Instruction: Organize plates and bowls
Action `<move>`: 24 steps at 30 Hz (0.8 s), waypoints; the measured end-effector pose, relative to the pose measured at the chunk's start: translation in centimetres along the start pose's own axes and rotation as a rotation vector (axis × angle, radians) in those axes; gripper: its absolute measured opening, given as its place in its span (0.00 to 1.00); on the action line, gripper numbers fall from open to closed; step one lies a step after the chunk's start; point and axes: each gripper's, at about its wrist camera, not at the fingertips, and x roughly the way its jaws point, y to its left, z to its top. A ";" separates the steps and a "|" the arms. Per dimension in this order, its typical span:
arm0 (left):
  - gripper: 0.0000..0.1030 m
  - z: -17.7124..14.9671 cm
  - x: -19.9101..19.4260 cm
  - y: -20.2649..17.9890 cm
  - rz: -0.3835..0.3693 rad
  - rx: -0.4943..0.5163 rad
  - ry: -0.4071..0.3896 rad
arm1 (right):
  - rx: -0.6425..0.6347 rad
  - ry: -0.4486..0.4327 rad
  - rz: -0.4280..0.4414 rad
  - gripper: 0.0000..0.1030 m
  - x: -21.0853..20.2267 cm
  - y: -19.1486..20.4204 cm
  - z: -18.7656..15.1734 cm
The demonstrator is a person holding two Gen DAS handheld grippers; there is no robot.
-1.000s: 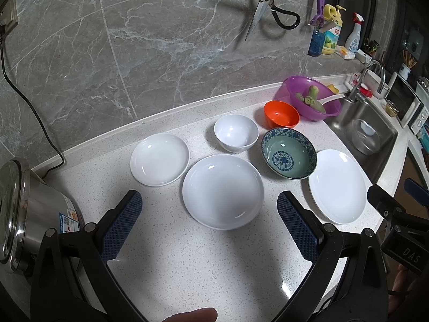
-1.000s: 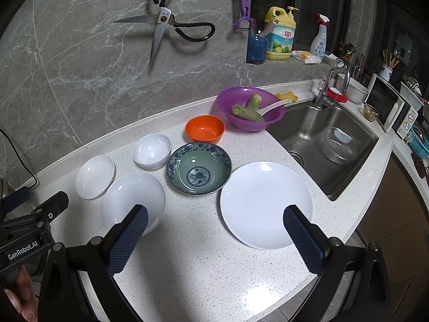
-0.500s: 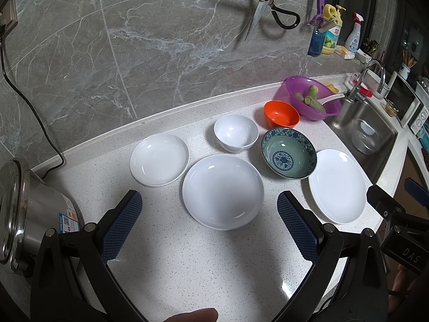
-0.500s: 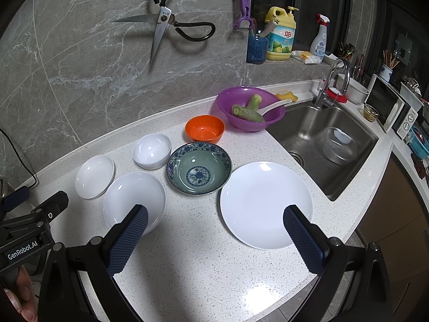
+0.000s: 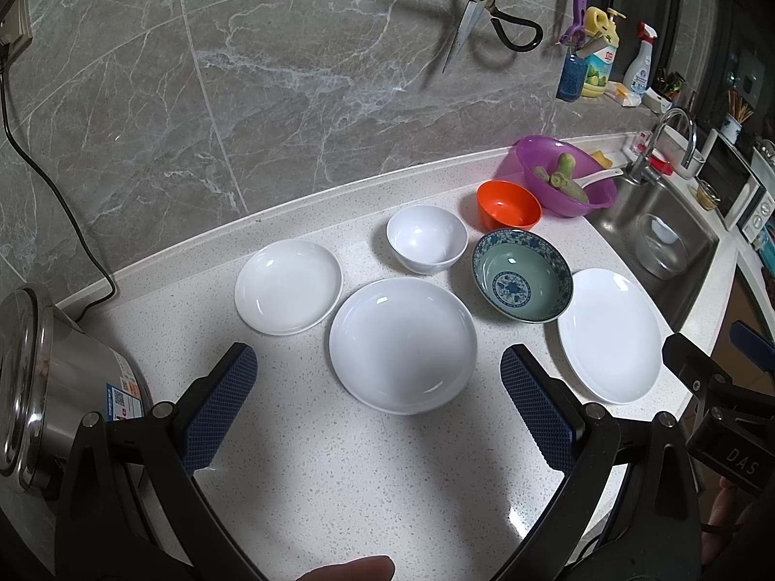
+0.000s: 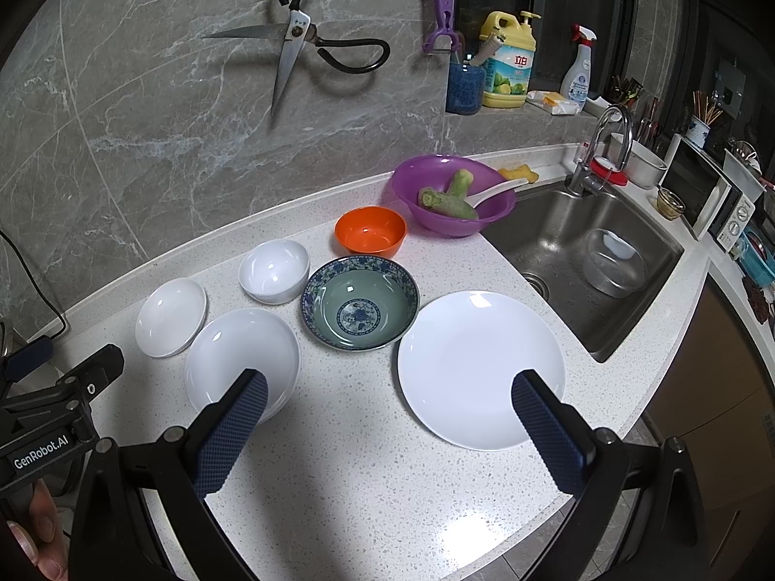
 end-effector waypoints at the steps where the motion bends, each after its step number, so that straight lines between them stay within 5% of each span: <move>1: 0.99 0.0 0.0 0.0 0.000 0.000 0.000 | -0.001 0.000 0.000 1.00 0.0 0.0 0.0; 17: 0.99 -0.7 0.5 -0.1 -0.013 -0.004 0.014 | 0.001 0.003 -0.001 1.00 -0.6 0.2 0.3; 24: 0.98 -3.5 3.5 -1.3 -0.128 -0.028 0.083 | 0.034 -0.015 0.044 1.00 0.3 -3.1 -1.8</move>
